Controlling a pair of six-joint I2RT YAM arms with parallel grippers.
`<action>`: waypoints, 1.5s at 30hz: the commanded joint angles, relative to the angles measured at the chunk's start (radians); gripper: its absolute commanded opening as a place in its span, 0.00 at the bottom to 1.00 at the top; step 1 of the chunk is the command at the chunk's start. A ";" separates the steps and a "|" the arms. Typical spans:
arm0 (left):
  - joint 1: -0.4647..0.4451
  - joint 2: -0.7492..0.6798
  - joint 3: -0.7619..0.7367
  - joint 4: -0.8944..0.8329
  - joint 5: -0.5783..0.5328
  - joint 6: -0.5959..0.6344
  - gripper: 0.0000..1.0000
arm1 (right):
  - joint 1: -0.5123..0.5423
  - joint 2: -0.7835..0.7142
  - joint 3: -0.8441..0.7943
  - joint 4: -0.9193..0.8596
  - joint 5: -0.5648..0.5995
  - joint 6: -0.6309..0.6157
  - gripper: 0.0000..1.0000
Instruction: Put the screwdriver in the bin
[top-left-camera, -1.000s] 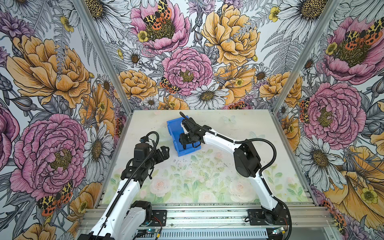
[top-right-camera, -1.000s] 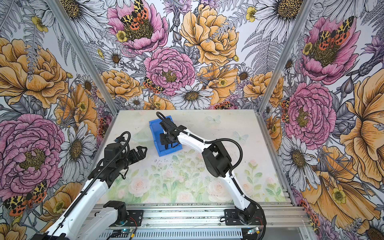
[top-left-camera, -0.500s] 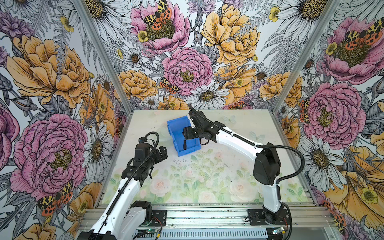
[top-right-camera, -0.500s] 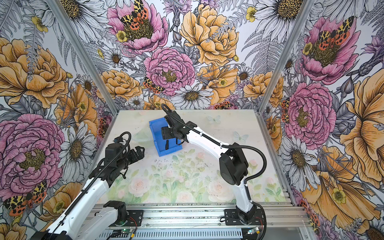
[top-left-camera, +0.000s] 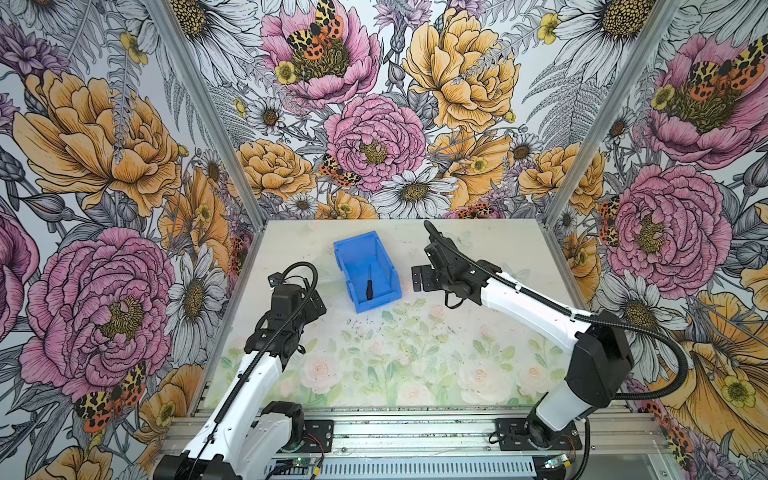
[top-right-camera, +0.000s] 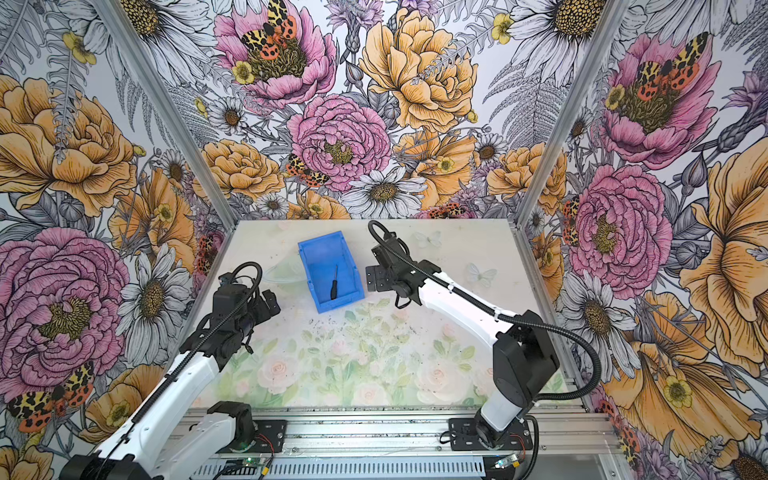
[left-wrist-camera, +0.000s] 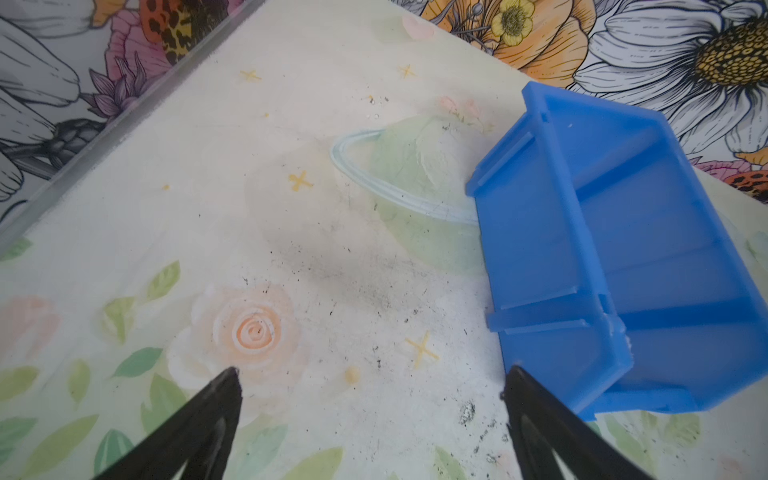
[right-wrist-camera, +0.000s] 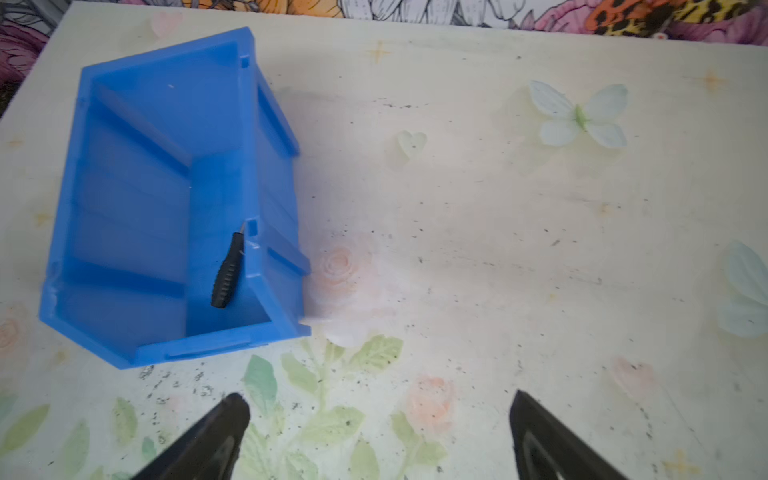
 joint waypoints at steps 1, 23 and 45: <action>-0.008 -0.023 0.007 0.103 -0.065 0.112 0.99 | -0.039 -0.118 -0.072 0.005 0.125 0.025 0.99; 0.086 0.050 -0.247 0.680 -0.023 0.400 0.99 | -0.511 -0.455 -0.644 0.506 0.024 -0.380 0.99; 0.169 0.480 -0.216 1.156 0.234 0.395 0.99 | -0.747 -0.136 -0.781 1.165 -0.402 -0.411 0.99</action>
